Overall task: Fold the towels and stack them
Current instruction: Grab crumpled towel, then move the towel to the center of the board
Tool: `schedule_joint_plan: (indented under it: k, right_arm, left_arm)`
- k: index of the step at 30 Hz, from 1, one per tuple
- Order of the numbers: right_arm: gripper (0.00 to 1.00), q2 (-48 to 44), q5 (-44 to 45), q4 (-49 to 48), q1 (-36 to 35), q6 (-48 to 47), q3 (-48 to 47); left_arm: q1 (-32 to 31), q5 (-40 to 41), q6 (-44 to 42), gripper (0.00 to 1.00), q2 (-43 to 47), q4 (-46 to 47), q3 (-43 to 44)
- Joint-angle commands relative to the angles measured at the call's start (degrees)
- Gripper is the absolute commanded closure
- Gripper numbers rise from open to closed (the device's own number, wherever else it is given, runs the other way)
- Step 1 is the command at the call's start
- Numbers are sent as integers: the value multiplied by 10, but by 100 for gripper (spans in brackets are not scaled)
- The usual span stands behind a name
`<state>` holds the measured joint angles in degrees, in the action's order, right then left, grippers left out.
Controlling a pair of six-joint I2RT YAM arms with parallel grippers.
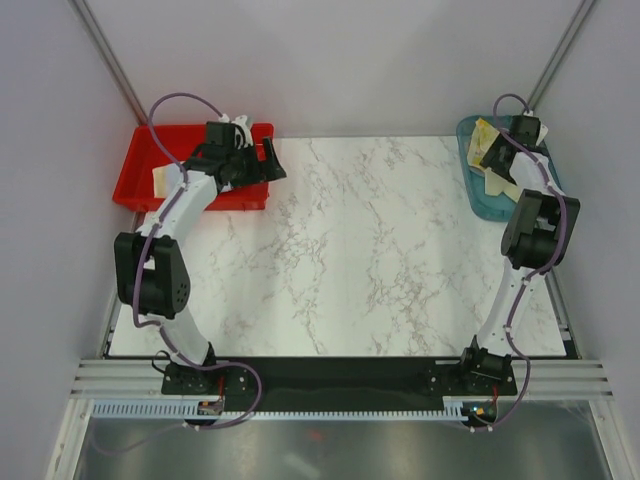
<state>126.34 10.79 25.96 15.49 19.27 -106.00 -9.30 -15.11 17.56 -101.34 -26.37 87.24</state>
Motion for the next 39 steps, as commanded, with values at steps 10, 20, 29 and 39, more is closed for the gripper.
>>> schedule_joint_plan:
  k: [10, 20, 29, 39]
  right_arm:
    - [38, 113, -25, -172, 17, 8, -114]
    - [100, 89, -36, -177, 17, -7, -153]
    - [100, -305, -285, -86, -20, 103, 24]
    - [100, -638, -440, -78, -143, 182, 405]
  left_arm:
    - [-50, -141, 37, 0, 95, 40, -97]
    - [-55, -141, 48, 0, 105, 40, -88]
    - [-49, -126, 71, 0, 144, 30, -81]
    - [-51, -144, 40, 7, 279, 15, -248]
